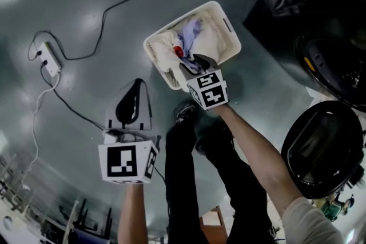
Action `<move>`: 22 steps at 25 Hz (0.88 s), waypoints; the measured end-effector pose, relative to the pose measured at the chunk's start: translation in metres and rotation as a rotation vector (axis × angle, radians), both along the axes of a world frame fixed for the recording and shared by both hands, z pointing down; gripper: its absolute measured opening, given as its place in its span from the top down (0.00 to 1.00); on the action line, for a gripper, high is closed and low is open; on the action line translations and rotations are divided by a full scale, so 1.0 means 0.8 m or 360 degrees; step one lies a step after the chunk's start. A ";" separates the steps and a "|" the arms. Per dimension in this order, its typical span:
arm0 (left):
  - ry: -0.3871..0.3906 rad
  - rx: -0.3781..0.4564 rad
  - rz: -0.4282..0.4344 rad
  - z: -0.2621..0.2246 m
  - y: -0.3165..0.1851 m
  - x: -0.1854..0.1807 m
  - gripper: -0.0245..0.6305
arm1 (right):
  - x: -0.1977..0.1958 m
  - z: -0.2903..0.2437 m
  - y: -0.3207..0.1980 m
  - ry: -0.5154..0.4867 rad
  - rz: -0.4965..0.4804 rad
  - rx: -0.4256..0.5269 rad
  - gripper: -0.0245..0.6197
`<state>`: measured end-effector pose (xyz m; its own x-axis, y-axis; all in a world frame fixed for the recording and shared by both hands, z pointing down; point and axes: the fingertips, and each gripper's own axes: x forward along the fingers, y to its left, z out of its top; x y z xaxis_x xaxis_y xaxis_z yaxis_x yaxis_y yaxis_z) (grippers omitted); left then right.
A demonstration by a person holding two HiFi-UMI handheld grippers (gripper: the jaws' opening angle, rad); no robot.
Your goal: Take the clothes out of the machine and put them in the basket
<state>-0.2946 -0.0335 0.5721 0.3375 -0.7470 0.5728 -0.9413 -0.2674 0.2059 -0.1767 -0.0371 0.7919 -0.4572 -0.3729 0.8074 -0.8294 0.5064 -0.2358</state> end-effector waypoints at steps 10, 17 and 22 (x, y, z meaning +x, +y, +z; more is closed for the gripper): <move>0.0015 -0.0004 0.0198 -0.052 -0.013 0.076 0.93 | 0.091 -0.126 -0.002 -0.0062 0.0363 0.0157 0.92; 0.0033 -0.0011 0.0428 -0.079 -0.021 0.175 0.93 | 0.191 -0.200 0.018 -0.0118 0.0638 0.0256 0.93; 0.0047 0.0002 0.0616 -0.102 -0.016 0.271 0.93 | 0.300 -0.256 0.047 -0.0092 0.0899 0.0346 0.93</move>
<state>-0.0775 -0.0461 0.4907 0.6109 -0.5618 0.5579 -0.7644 -0.6020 0.2309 0.0630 0.0007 0.5872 -0.1815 -0.7243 0.6651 -0.9728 0.0335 -0.2290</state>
